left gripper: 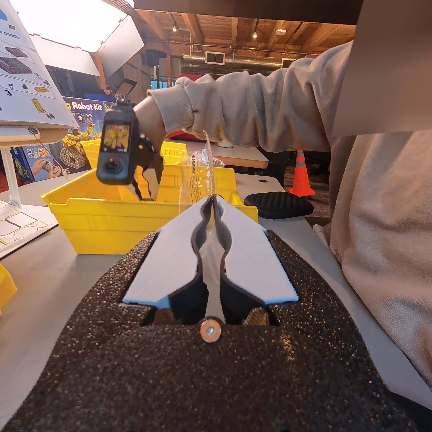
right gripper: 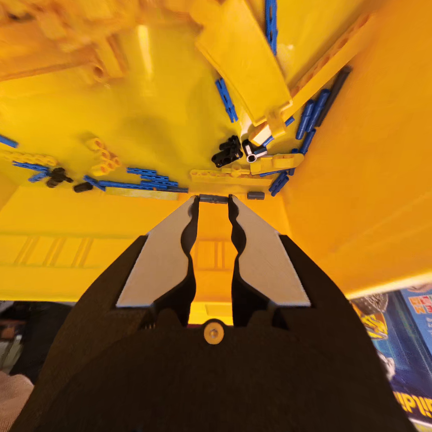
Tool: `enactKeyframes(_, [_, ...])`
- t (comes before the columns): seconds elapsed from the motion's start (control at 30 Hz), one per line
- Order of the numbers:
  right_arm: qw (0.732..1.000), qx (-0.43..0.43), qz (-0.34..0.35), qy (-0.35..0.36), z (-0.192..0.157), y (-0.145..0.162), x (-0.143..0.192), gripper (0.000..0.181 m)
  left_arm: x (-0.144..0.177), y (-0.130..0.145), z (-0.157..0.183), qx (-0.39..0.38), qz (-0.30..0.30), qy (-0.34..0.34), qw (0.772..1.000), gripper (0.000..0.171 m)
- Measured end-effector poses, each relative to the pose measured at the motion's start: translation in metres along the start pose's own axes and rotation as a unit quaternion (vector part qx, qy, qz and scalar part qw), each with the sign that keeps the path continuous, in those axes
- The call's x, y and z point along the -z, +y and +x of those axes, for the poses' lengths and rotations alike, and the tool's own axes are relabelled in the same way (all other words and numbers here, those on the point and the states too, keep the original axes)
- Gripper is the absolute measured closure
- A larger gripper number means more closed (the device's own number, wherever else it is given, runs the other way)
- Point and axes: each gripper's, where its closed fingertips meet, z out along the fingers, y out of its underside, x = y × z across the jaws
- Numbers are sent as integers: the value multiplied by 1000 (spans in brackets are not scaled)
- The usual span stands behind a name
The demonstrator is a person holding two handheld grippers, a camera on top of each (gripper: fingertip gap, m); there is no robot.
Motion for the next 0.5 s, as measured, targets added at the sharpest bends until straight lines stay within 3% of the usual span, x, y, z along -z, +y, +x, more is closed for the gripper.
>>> enactKeyframes(0.07, [994,-2,111,-14,-13,-25,36,158,0,0,0,1,1,0,1000,171])
enactKeyframes(0.13, [965,19,259,-30,-37,-60,93,158,0,0,0,1,0,0,1000,171])
enactKeyframes(0.2, [909,68,408,-49,-72,-94,159,157,-1,1,0,1,0,1,1000,171])
enactKeyframes(0.27, [858,108,501,-41,-99,-114,207,157,-1,0,0,1,1,2,1000,171])
enactKeyframes(0.33, [838,132,529,-10,-111,-126,222,157,-1,0,1,0,1,2,1000,171])
enactKeyframes(0.5, [836,140,530,29,-113,-135,220,155,-2,1,1,1,0,2,1000,171])
